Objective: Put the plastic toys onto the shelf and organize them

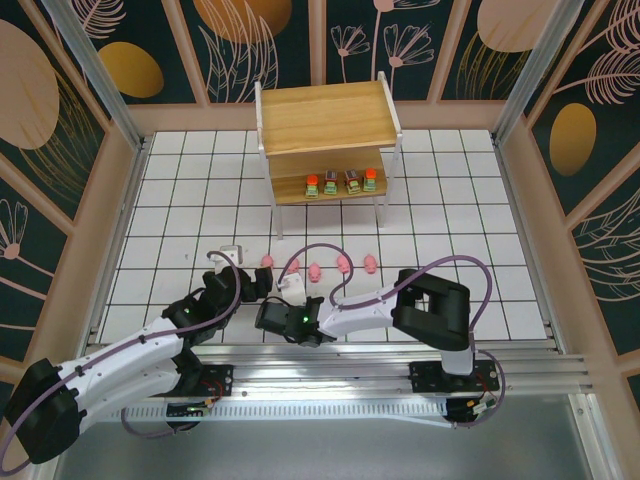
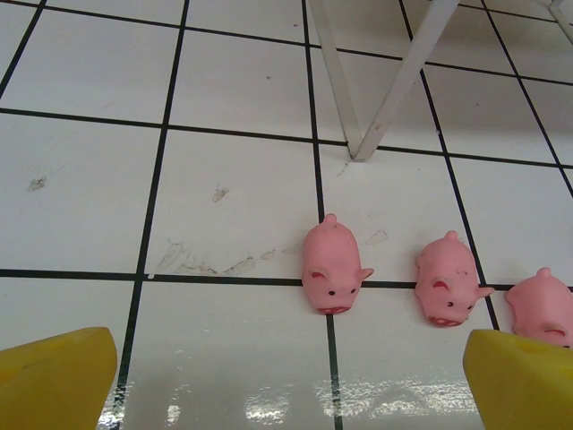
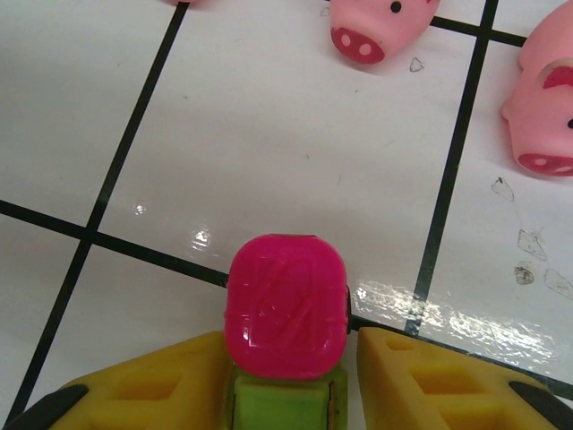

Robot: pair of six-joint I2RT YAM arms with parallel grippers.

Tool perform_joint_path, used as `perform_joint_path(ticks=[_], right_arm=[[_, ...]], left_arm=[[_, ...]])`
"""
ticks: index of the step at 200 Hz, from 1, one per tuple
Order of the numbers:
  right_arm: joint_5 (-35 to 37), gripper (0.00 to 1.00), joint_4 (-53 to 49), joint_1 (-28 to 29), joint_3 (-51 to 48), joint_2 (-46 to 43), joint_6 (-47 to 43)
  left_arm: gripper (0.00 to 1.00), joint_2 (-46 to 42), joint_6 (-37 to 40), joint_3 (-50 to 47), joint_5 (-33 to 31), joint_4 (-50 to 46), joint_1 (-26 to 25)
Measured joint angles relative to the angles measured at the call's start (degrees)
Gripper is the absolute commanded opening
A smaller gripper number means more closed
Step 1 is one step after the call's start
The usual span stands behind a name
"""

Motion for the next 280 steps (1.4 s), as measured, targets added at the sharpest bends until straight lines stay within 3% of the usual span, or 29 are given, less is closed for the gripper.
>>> perform_joint_path(ticks=[166,226,280], right_arm=[[0.1,0.35,-1.4,-0.3,0.3,0.5,1.2],[0.9,0.26,-2.8,-0.3,0.7,0.5,0.9],[2.4,0.24,-3.8,-0.3,0.7,0.5,-0.8]], left_arm=[[0.99,-0.1,0.0,-0.2,0.0,0.0,0.0],[0.99,-0.1,0.0,-0.2,0.0,0.0,0.0],[0.99,-0.1,0.0,-0.2,0.0,0.0,0.0]])
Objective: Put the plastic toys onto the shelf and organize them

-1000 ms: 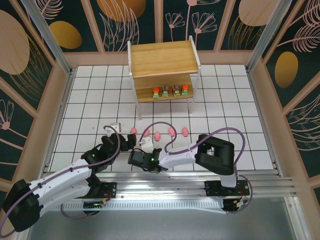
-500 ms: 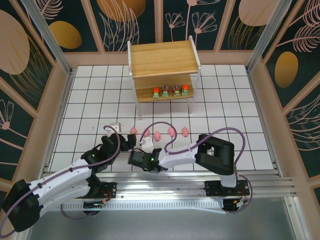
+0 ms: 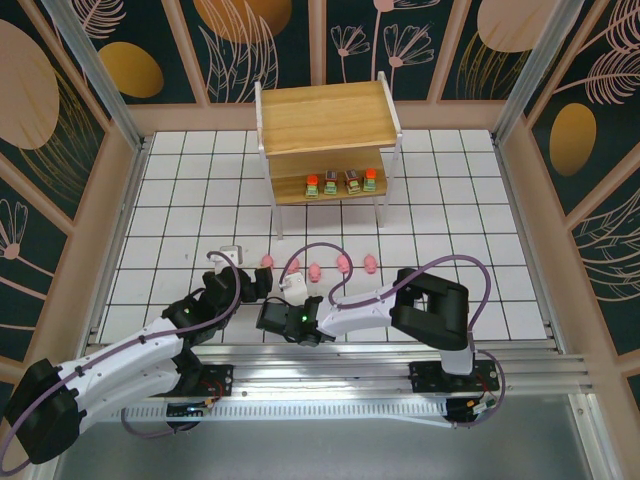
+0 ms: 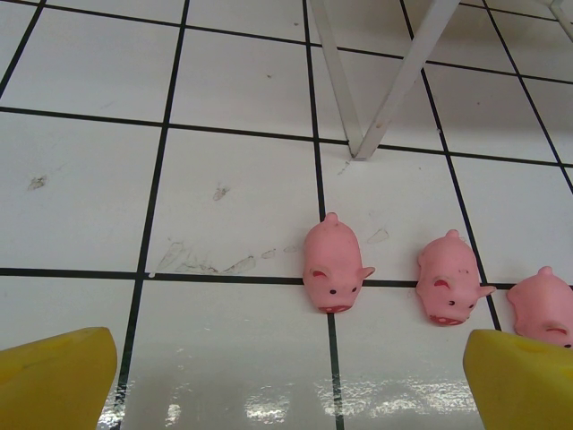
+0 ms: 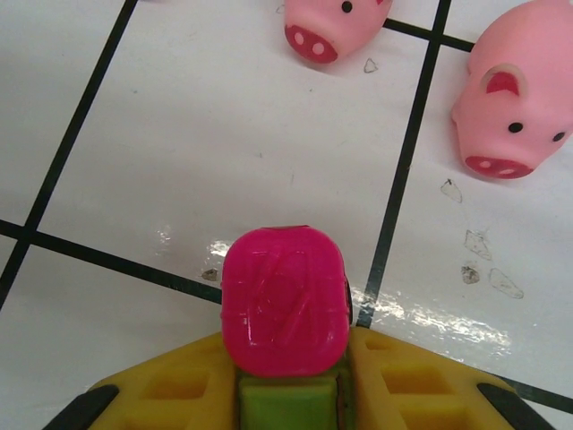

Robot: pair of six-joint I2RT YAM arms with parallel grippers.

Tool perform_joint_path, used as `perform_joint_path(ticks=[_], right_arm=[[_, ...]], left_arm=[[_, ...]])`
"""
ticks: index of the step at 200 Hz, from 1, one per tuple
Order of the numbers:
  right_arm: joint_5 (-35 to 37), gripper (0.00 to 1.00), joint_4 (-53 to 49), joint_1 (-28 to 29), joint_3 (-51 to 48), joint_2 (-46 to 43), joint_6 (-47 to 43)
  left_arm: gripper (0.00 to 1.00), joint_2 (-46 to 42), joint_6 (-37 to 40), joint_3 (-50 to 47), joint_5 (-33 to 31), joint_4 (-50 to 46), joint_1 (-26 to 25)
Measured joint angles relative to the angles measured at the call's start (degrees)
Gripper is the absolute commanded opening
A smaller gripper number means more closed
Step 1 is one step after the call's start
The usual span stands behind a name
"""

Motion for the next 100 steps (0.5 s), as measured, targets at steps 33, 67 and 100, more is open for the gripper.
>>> perform_joint_path(ticks=[33,67,100], right_arm=[[0.9,0.24,-1.3,-0.8,0.0,-1.1,-1.3],[1.4,0.24,-1.5,-3.2,0.0,-5.4,-3.0],[2.2,0.23,-1.5,-6.4,-0.1,-9.7,-5.0]], left_arm=[[0.99,0.0,0.0,0.0,0.1,0.0,0.0],[0.99,0.0,0.2,-0.2,0.9,0.2,0.0],[0.99,-0.8,0.9,-0.8,2.6,0.8,0.0]])
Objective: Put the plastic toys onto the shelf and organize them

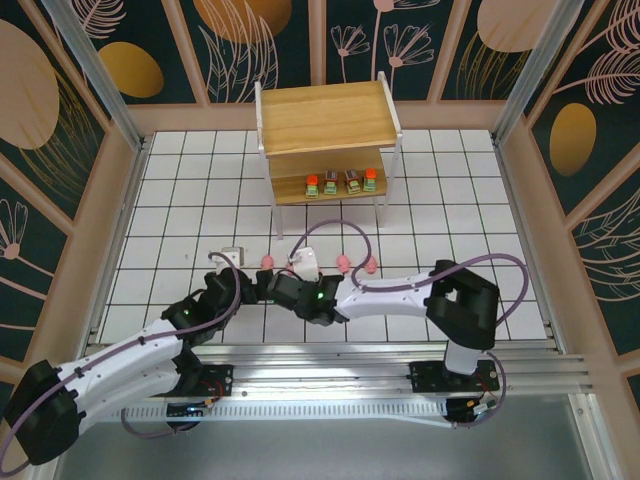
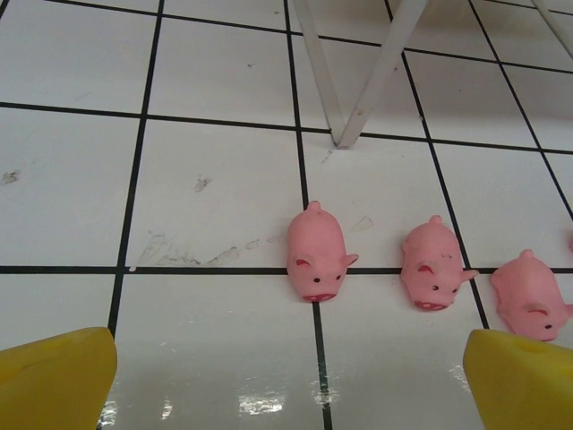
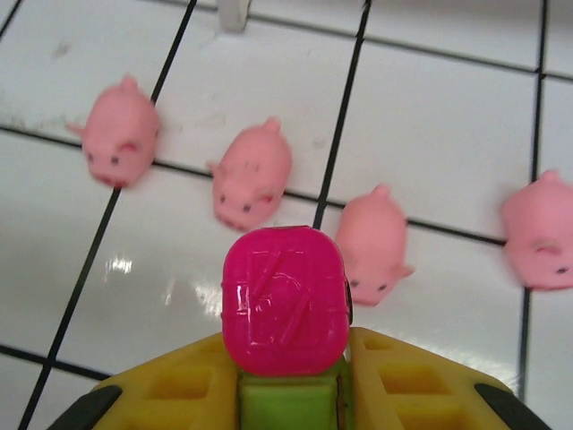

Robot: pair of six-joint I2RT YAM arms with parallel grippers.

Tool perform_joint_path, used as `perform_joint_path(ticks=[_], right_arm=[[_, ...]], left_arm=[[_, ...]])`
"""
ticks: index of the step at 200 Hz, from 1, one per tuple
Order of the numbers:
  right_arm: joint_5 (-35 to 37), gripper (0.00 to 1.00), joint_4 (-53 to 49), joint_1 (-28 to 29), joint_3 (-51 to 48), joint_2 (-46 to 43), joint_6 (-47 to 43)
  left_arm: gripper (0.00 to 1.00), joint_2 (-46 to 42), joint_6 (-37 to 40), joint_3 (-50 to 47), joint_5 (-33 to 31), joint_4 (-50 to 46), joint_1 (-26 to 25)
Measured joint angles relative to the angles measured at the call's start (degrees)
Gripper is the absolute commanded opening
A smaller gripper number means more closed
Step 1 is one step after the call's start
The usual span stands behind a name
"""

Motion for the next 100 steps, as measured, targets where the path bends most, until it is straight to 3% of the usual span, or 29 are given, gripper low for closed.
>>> perform_joint_path(ticks=[100], right_arm=[[1.0,0.23,0.1,-8.6,4.7,-5.3,-8.1]], left_arm=[[0.98,-1.9,2.6,-1.0,5.2,2.6,0.0]])
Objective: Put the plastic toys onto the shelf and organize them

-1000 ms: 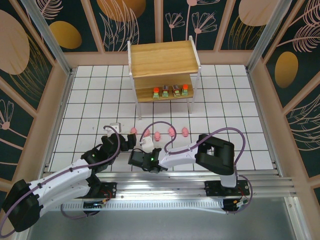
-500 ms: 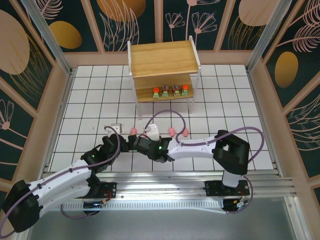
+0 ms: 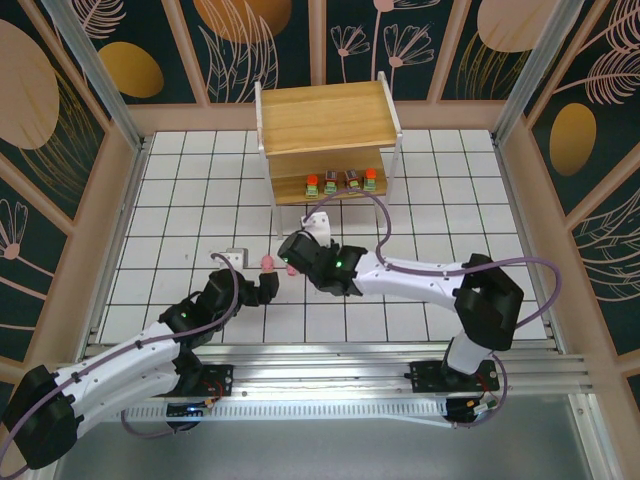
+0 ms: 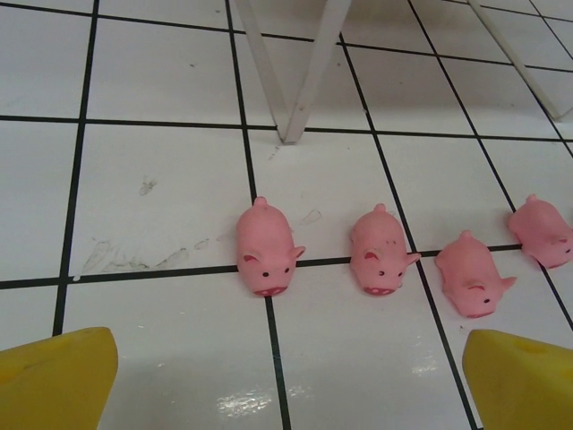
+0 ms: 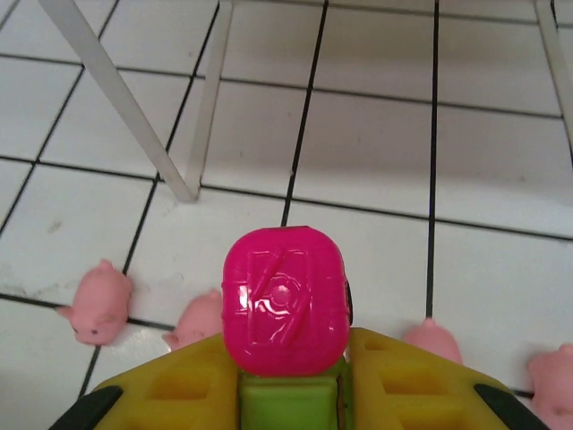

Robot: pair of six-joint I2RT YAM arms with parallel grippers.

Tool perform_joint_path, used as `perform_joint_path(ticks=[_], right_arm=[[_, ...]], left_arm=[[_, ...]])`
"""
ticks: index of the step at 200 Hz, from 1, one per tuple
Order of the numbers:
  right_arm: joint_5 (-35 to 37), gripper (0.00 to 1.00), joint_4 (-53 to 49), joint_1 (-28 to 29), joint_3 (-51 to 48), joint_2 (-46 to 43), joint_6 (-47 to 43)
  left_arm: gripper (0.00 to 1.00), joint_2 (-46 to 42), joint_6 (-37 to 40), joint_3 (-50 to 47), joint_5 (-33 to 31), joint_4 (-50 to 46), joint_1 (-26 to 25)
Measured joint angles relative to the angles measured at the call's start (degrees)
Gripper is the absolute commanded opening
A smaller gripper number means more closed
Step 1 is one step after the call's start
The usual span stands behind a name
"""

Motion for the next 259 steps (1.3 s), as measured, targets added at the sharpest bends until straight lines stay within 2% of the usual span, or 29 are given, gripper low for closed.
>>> perform_joint_path(ticks=[76,259], right_arm=[[-1.4,0.23,2.0,-5.9,9.6,0.9,-4.4],[-3.3,0.23,3.2,-8.5,27.2,15.7,-8.6]], left_arm=[[0.98,-0.5,0.4,-0.6,1.2,0.5,0.0],[0.98,-2.7,0.4,-1.2,1.2,0.5,0.0]])
